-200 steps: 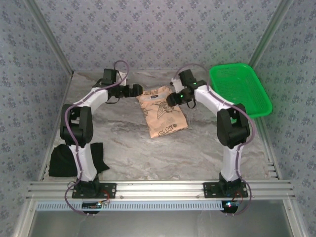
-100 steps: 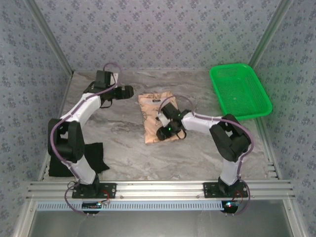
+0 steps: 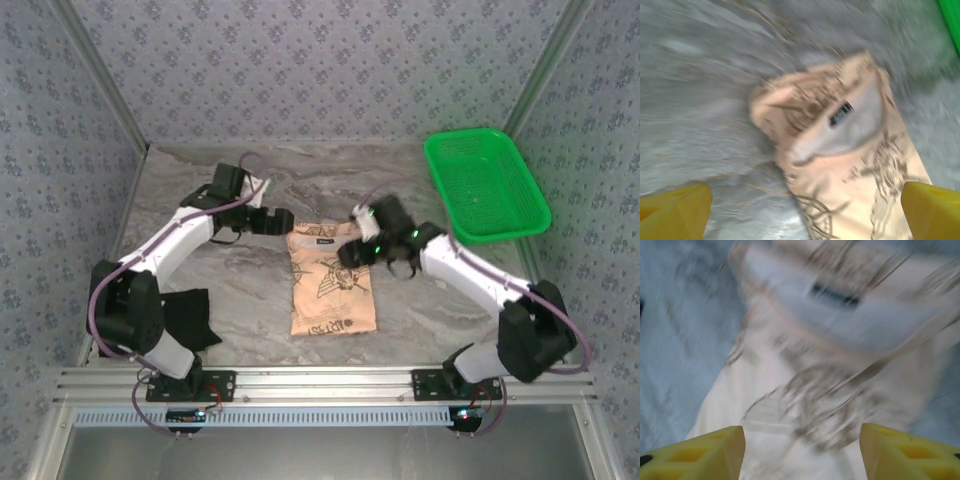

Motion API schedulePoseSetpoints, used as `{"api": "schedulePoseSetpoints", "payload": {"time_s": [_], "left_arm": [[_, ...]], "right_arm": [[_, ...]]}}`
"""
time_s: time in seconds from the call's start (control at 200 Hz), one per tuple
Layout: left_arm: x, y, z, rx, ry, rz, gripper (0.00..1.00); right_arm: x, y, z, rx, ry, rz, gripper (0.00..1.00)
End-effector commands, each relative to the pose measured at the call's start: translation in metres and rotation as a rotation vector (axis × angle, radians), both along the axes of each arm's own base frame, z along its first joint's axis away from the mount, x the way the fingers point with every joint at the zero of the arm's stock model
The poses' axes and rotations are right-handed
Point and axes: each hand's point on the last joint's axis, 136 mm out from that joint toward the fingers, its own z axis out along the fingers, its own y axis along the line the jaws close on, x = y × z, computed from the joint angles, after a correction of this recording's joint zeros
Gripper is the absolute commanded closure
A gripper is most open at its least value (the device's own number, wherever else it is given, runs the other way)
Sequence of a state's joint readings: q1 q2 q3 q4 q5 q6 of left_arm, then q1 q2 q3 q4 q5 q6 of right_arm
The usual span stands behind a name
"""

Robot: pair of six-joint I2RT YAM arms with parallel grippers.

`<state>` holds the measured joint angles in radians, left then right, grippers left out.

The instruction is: Fold the inside-out t-shirt

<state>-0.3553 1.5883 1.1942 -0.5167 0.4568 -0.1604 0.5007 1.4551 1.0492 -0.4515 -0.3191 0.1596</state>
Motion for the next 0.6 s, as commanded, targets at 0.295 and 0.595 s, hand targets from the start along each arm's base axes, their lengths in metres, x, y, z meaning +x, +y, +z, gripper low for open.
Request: {"api": "schedulePoseSetpoints", "payload": {"time_s": [0.295,0.595], "left_arm": [[0.008,-0.015,-0.086,0.051,0.212,-0.120,0.14],[0.014,-0.039,-0.094,-0.021,0.176,-0.186,0.34]], "right_arm": [[0.092,-0.029,-0.064,-0.175,0.096,0.084,0.38],[0.083,-0.024,-0.099,-0.148,0.225,0.082,0.49]]}}
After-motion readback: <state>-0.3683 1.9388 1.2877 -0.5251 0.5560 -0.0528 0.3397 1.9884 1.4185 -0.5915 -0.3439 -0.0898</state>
